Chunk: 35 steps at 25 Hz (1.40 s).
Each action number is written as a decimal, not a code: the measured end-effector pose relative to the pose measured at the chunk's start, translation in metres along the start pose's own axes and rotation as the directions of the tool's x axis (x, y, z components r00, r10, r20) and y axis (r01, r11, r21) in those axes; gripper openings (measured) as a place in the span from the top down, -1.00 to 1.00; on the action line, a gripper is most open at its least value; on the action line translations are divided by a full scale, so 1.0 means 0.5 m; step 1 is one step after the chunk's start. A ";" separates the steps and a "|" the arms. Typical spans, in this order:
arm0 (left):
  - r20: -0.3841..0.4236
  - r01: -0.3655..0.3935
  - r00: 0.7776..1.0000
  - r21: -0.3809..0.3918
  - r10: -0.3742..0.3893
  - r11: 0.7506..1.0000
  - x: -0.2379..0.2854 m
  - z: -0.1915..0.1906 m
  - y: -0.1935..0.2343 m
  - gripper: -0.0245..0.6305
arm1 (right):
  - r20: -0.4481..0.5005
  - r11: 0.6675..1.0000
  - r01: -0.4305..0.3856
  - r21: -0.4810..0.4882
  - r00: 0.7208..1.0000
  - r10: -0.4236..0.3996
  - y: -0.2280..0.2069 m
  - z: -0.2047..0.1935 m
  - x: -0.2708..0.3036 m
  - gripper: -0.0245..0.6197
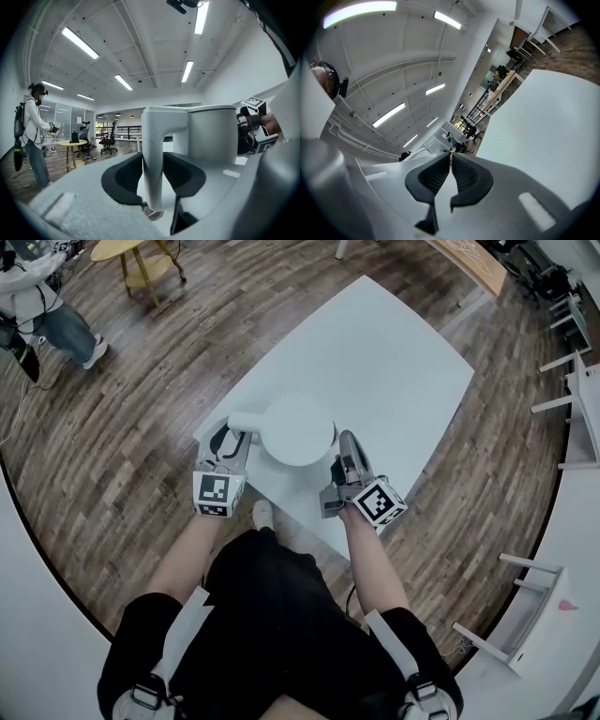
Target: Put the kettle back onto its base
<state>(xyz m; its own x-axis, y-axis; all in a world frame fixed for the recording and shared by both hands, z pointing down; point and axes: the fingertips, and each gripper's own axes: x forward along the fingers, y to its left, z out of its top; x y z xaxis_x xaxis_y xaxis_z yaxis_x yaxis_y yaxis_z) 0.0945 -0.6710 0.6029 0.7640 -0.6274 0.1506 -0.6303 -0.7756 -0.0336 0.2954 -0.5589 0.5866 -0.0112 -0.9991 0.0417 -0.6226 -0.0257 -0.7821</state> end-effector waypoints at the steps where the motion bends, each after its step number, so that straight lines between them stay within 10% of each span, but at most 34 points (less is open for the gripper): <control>1: -0.002 -0.016 1.000 0.000 0.016 1.000 -0.012 0.003 0.001 0.50 | -0.008 1.000 -0.005 -0.010 1.000 0.005 0.004 -0.004 -0.007 0.87; 8: 0.023 -0.148 0.988 -0.101 0.151 0.984 -0.115 0.038 -0.016 0.50 | -0.072 0.994 -0.072 -0.088 0.995 0.065 0.051 -0.015 -0.103 0.89; 21: 0.141 -0.063 0.987 -0.140 0.083 0.988 -0.274 0.140 -0.239 0.56 | -0.108 0.938 -0.169 -0.304 0.984 0.142 0.130 0.023 -0.330 0.91; 24: 0.165 -0.077 0.982 -0.101 0.093 0.992 -0.318 0.162 -0.281 0.93 | -0.128 0.935 -0.163 -0.313 0.983 0.129 0.134 0.015 -0.371 0.91; 35: 0.166 -0.100 0.980 -0.080 0.112 0.992 -0.447 0.181 -0.311 0.93 | -0.152 0.892 -0.217 -0.397 0.974 0.169 0.165 0.009 -0.461 0.91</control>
<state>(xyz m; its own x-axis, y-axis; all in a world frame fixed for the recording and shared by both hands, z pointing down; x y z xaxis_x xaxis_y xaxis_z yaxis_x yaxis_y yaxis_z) 0.0345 -0.4164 0.4849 0.7010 -0.7128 -0.0201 -0.7122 -0.7013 0.0306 0.2502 -0.3308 0.5096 -0.2351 -0.9720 0.0035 -0.8637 0.2073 -0.4594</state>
